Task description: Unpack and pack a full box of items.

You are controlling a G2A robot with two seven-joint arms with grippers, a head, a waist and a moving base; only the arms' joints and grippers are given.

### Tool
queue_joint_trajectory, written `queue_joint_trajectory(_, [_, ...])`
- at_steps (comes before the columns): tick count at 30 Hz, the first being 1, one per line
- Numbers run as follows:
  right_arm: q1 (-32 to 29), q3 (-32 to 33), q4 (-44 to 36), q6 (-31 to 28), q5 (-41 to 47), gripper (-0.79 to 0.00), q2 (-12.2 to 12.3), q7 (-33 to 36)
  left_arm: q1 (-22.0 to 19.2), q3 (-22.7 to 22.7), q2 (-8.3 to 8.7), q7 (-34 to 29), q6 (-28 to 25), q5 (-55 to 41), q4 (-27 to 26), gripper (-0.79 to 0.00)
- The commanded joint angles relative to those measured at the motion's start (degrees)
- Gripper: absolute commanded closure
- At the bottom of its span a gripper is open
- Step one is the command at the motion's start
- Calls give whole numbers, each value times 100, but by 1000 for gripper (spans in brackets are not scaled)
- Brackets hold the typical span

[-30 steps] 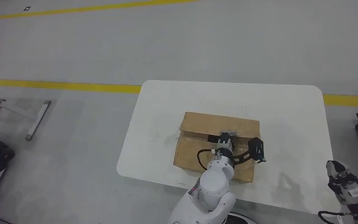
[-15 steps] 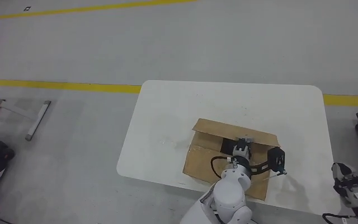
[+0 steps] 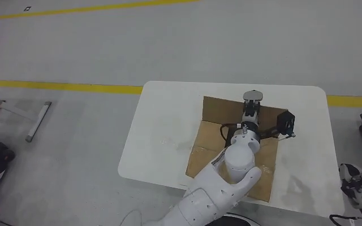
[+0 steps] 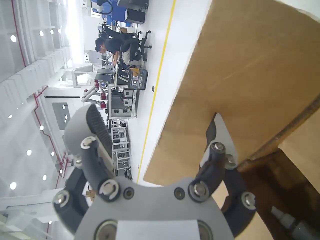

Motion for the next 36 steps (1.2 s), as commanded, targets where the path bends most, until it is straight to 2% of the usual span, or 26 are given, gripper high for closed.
queue_joint_trajectory(1, [19,26,12,3,8,0,-1,20,-214,61,-94,9,55,-54,460,-785])
queue_joint_trajectory(5, [45,62,38,6,24,0,-4,74,-503,217,-265,-47,-23,-83,1089,-785])
queue_joint_trajectory(10, [73,81,15,14,35,0,-10,135,-696,336,-450,-136,-50,-152,1594,-785])
queue_joint_trajectory(14, [106,100,14,19,52,0,-14,175,-787,314,-543,-107,90,-194,1621,-785])
queue_joint_trajectory(17, [137,89,12,18,53,0,-18,201,-757,187,-570,-114,170,-321,1364,-785])
queue_joint_trajectory(20, [186,67,-6,20,44,0,-20,242,-626,8,-547,-195,181,-367,882,-785])
queue_joint_trajectory(22, [222,77,-60,22,-5,0,-17,276,-392,-156,-501,-230,288,-410,359,-785])
queue_joint_trajectory(24, [252,87,-121,19,-30,0,-16,301,-111,-276,-418,-282,74,-260,-211,-785])
queue_joint_trajectory(30, [390,75,-187,-49,-73,0,-6,406,1190,-813,-114,-391,-787,-68,-2173,-785])
queue_joint_trajectory(33, [469,29,-256,-109,-166,0,3,461,1942,-1053,10,-391,-1369,-315,-2987,-785])
queue_joint_trajectory(36, [579,8,-329,-147,-258,0,15,518,2509,-1275,189,-406,-1873,-524,-3671,-785])
